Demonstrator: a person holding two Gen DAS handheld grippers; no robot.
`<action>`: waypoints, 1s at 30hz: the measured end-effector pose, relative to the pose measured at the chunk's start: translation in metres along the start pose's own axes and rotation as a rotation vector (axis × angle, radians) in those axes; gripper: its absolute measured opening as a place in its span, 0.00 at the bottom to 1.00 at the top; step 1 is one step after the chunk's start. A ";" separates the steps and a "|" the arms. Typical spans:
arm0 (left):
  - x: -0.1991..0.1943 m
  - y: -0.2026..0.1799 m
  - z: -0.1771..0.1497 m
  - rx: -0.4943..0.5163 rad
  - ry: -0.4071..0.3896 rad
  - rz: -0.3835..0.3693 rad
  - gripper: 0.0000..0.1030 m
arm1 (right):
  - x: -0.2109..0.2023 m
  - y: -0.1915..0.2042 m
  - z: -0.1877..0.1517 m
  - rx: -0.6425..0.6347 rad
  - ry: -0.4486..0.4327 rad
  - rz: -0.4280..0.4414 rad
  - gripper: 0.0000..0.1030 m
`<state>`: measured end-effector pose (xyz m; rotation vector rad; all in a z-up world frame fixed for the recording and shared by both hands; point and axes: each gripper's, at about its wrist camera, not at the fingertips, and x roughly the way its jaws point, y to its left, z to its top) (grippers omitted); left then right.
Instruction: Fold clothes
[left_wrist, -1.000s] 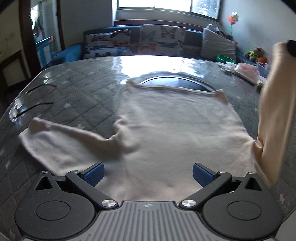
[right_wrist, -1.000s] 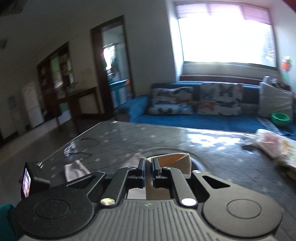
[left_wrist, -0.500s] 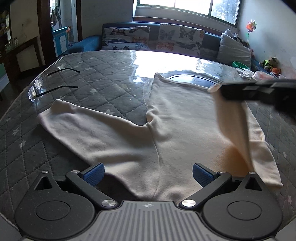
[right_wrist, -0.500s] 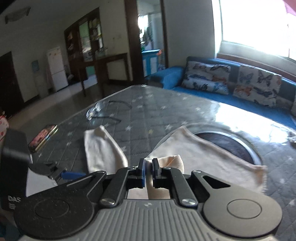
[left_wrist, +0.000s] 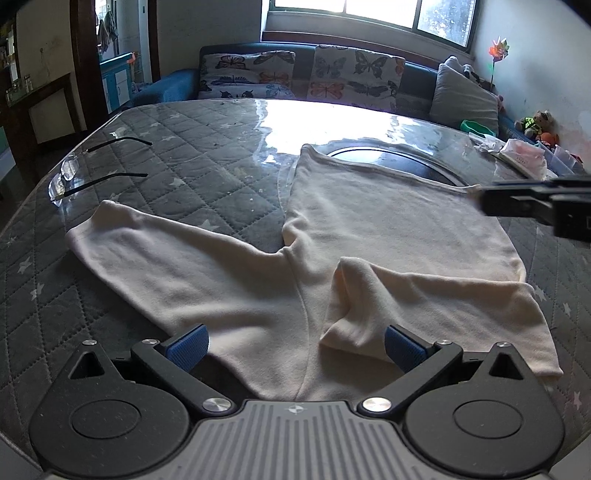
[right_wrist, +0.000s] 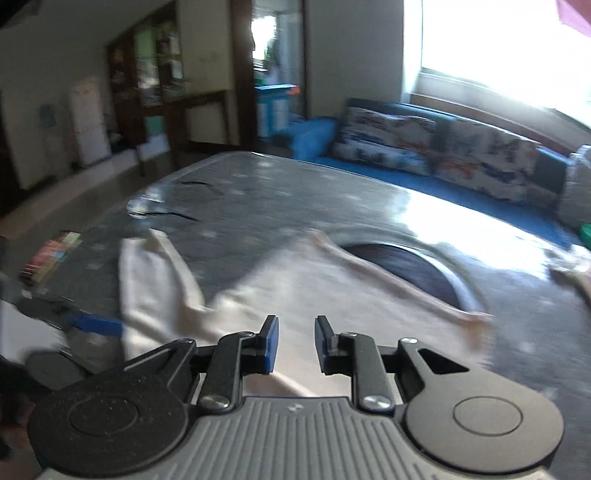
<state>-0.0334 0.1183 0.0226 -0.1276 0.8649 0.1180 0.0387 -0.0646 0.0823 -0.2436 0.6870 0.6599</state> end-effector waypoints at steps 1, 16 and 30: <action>0.001 -0.002 0.001 0.001 0.001 -0.002 1.00 | -0.002 -0.011 -0.003 0.000 0.010 -0.038 0.20; 0.015 -0.034 0.010 0.084 0.007 -0.018 1.00 | 0.018 -0.074 -0.068 0.088 0.193 -0.109 0.20; 0.021 -0.020 0.007 0.065 0.019 0.039 0.99 | -0.009 -0.065 -0.077 0.066 0.133 -0.093 0.21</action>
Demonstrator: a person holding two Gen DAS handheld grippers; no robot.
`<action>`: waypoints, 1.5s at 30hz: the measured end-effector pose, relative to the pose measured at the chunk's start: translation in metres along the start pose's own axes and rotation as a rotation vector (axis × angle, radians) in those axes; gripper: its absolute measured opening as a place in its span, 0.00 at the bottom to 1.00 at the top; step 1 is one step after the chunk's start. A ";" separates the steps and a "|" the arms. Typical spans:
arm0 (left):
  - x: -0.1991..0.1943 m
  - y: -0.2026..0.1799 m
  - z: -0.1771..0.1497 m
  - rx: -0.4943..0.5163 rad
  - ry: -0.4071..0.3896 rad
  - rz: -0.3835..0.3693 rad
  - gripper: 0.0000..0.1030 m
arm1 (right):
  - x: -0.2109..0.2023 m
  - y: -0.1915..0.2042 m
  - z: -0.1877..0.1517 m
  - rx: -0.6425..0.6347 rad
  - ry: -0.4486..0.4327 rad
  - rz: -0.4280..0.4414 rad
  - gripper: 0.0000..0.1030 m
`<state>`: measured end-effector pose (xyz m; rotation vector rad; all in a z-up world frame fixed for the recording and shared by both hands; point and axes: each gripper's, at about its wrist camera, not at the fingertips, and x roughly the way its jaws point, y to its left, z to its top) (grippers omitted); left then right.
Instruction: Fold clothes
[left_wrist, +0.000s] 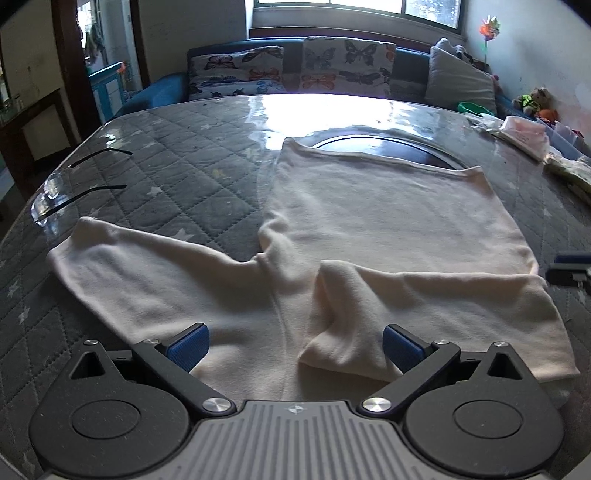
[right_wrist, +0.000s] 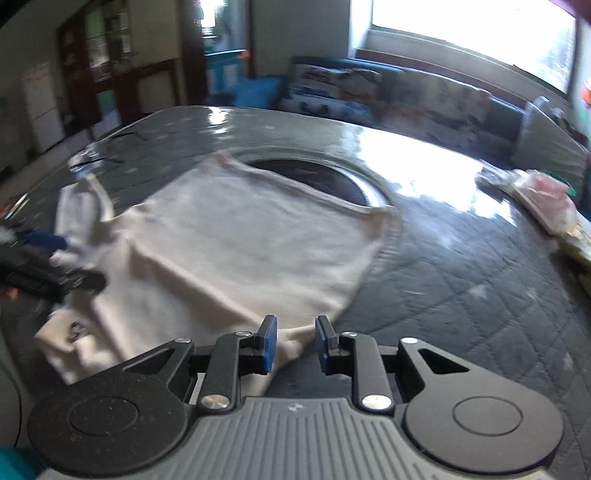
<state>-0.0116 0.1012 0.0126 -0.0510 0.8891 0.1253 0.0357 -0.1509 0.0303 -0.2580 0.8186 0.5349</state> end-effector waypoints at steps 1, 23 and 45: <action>0.000 0.002 0.000 -0.005 0.001 0.005 0.99 | 0.000 0.005 -0.001 -0.015 0.000 0.009 0.21; -0.008 0.004 -0.008 0.050 -0.061 -0.074 0.51 | 0.002 0.049 -0.006 -0.137 -0.032 0.044 0.34; -0.011 0.006 -0.015 0.101 -0.071 -0.189 0.22 | 0.019 0.068 -0.009 -0.156 -0.002 0.098 0.40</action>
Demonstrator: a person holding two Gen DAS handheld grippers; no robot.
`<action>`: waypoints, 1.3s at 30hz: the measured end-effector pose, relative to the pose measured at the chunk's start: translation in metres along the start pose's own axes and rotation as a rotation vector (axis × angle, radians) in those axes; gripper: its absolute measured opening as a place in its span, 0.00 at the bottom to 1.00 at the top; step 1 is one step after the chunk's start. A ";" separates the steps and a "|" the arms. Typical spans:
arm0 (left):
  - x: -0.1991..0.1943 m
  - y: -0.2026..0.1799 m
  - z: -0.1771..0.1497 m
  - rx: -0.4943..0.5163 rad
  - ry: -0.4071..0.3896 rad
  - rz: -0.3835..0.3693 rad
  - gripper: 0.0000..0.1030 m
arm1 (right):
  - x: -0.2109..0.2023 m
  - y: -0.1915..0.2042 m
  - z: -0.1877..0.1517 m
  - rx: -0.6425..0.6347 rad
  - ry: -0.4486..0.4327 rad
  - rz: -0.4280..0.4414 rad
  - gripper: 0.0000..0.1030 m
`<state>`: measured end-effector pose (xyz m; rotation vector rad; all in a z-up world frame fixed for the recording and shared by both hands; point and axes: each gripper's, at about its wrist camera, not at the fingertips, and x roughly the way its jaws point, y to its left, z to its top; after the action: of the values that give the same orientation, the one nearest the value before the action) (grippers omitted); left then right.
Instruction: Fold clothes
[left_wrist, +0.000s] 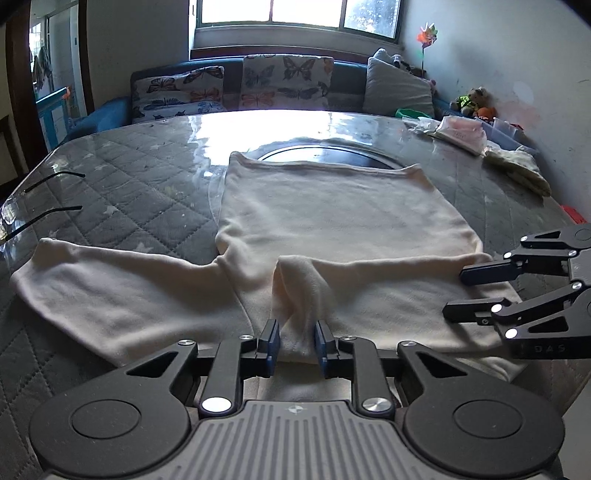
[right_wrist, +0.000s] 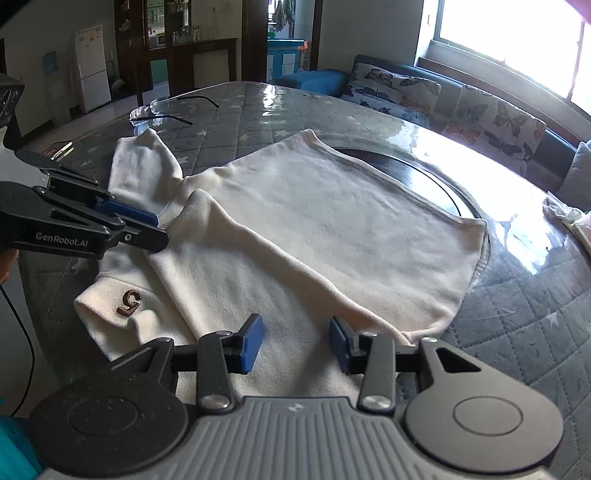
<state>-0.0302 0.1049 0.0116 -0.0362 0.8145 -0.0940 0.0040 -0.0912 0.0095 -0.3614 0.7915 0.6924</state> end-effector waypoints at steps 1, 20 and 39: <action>0.000 0.001 -0.001 -0.003 -0.002 0.005 0.22 | 0.000 0.000 0.000 0.001 0.000 0.001 0.40; -0.011 0.006 0.005 -0.058 -0.060 -0.020 0.23 | 0.001 0.000 -0.001 0.020 0.000 0.000 0.46; -0.008 0.007 0.003 -0.009 -0.113 0.193 0.39 | 0.002 -0.002 -0.002 0.033 -0.003 0.008 0.49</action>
<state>-0.0329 0.1126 0.0194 0.0288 0.7020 0.0927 0.0054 -0.0925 0.0067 -0.3275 0.8014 0.6864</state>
